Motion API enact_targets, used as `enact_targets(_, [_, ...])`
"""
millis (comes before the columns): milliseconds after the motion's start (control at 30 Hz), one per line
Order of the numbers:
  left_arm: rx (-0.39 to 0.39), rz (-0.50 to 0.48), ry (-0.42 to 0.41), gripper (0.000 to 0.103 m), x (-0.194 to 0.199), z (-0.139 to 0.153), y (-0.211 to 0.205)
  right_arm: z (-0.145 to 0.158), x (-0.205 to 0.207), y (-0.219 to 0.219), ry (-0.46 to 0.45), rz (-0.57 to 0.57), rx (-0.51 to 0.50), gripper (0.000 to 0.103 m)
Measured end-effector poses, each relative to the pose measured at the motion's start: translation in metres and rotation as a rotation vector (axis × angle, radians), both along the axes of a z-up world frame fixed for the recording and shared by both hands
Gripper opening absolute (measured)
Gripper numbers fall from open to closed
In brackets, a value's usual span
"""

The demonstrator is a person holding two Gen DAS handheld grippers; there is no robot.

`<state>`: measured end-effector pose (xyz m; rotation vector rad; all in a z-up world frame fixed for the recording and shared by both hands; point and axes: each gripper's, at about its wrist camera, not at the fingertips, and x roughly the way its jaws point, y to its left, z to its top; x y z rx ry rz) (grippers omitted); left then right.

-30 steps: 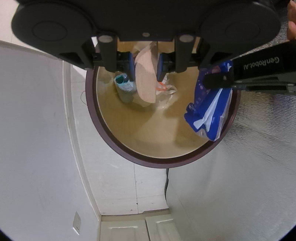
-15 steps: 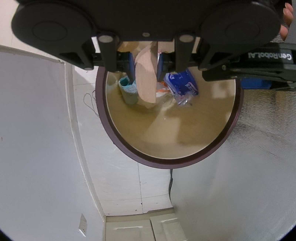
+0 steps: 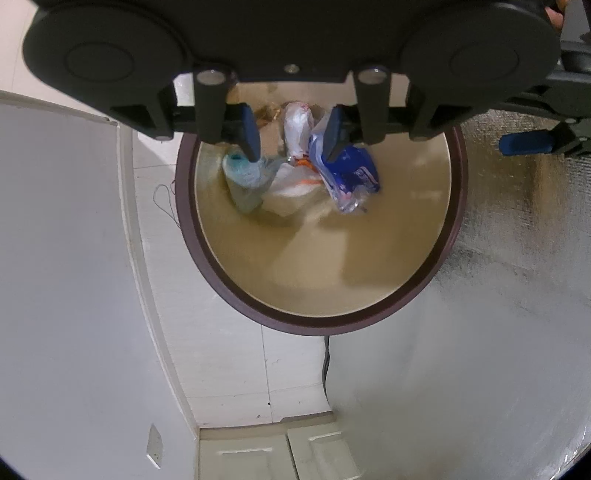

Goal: Collect trash
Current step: 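Open left tool to drop the blue bag while right drops the wooden block, then withdraw both open tools from the wastebasket back toward the table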

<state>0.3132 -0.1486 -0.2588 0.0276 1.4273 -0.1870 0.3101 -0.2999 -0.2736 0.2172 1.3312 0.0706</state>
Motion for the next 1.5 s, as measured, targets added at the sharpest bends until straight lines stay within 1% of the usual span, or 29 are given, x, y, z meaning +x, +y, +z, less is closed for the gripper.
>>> enact_targets(167, [0.021, 0.027, 0.006, 0.103, 0.003, -0.001, 0.005, 0.000, -0.003, 0.000, 0.009, 0.020, -0.019, 0.039])
enact_targets(300, [0.027, 0.027, 0.007, 0.103, 0.003, -0.001, 0.008, 0.001, -0.007, 0.000, 0.011, 0.028, -0.031, 0.041])
enact_targets(533, [0.051, 0.027, 0.004, 0.103, -0.001, 0.000, 0.010, 0.007, -0.017, -0.001, -0.002, 0.044, -0.047, 0.051])
enact_targets(700, [0.072, 0.021, -0.003, 0.103, -0.005, 0.002, 0.013, 0.013, -0.024, 0.000, -0.014, 0.054, -0.059, 0.062])
enact_targets(767, [0.078, 0.020, -0.005, 0.103, -0.007, 0.004, 0.014, 0.016, -0.027, -0.001, -0.022, 0.057, -0.068, 0.068])
enact_targets(833, [0.079, 0.021, -0.009, 0.103, -0.009, 0.007, 0.016, 0.020, -0.030, -0.002, -0.033, 0.058, -0.078, 0.072])
enact_targets(900, [0.079, 0.022, -0.015, 0.103, -0.012, 0.008, 0.017, 0.023, -0.033, -0.003, -0.042, 0.055, -0.086, 0.074])
enact_targets(933, [0.080, 0.022, -0.019, 0.103, -0.013, 0.010, 0.018, 0.025, -0.035, -0.004, -0.044, 0.053, -0.089, 0.078])
enact_targets(967, [0.080, 0.021, -0.022, 0.103, -0.014, 0.012, 0.019, 0.026, -0.037, -0.005, -0.047, 0.050, -0.093, 0.083])
enact_targets(1067, [0.079, 0.018, -0.034, 0.103, -0.019, 0.020, 0.022, 0.030, -0.043, -0.006, -0.062, 0.039, -0.112, 0.088])
enact_targets(1100, [0.078, 0.018, -0.038, 0.103, -0.021, 0.022, 0.023, 0.031, -0.045, -0.007, -0.068, 0.035, -0.116, 0.091])
enact_targets(1133, [0.076, 0.017, -0.042, 0.103, -0.022, 0.023, 0.024, 0.032, -0.047, -0.007, -0.071, 0.031, -0.120, 0.098])
enact_targets(1167, [0.073, 0.016, -0.047, 0.103, -0.024, 0.025, 0.024, 0.034, -0.049, -0.008, -0.078, 0.027, -0.125, 0.099])
enact_targets(1267, [0.073, 0.013, -0.064, 0.103, -0.032, 0.030, 0.027, 0.037, -0.057, -0.008, -0.093, 0.020, -0.139, 0.103])
enact_targets(1500, [0.045, 0.005, -0.098, 0.103, -0.049, 0.043, 0.033, 0.049, -0.079, -0.010, -0.129, -0.009, -0.160, 0.103])
